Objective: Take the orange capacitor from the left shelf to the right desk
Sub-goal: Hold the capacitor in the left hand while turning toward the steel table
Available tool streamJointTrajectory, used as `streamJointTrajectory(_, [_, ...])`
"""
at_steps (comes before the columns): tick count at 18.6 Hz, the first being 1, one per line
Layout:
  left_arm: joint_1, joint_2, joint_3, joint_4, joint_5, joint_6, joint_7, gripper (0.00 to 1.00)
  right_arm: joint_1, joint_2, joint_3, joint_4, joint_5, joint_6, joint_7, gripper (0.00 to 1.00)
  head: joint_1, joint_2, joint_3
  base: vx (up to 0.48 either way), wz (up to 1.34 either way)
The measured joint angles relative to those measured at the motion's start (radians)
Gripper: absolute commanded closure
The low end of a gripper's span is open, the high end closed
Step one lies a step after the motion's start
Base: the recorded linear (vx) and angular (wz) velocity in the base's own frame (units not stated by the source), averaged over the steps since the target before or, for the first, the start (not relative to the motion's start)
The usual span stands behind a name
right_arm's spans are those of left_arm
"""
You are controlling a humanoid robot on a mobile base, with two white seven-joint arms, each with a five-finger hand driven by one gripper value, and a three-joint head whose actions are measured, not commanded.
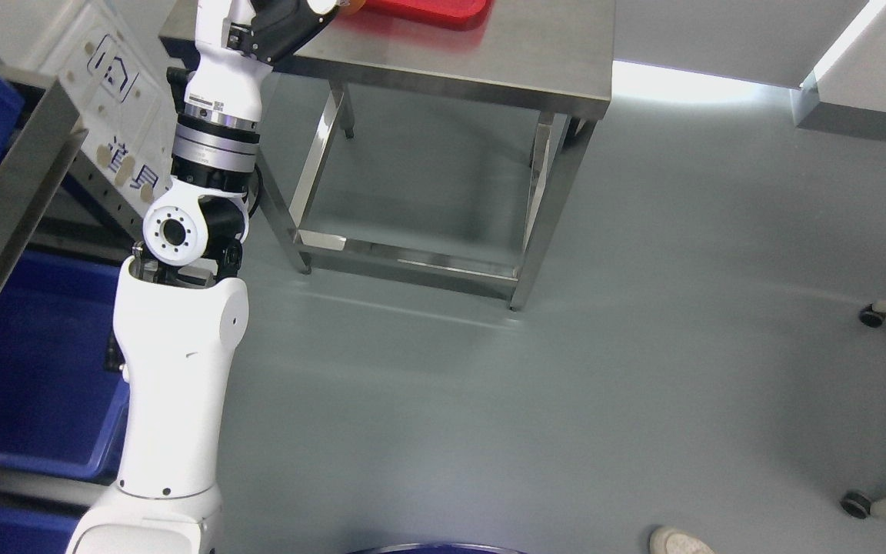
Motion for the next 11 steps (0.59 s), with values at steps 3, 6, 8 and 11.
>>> streamJointTrajectory(3, [-0.001,0.000,-0.008,0.003,0.006,0.009,0.000,0.96,0.000,0.000,0.000,0.000,0.000,0.000,0.000,0.00,0.0000,0.000,0.000,0.566,-0.09])
streamJointTrajectory(6, [0.000,0.000,-0.012,0.006,0.009,0.013,0.000,0.96,0.000,0.000,0.000,0.000,0.000,0.000,0.000,0.00,0.0000,0.000,0.000,0.518,-0.02])
streamJointTrajectory(8, [0.001,0.000,-0.014,0.007,0.010,0.014,0.000,0.96,0.000,0.000,0.000,0.000,0.000,0.000,0.000,0.00,0.0000,0.000,0.000,0.508,0.04])
streamJointTrajectory(11, [0.001,0.000,-0.017,0.009,0.011,0.014,-0.002,0.96,0.000,0.000,0.000,0.000,0.000,0.000,0.000,0.00,0.0000,0.000,0.000,0.417,0.05])
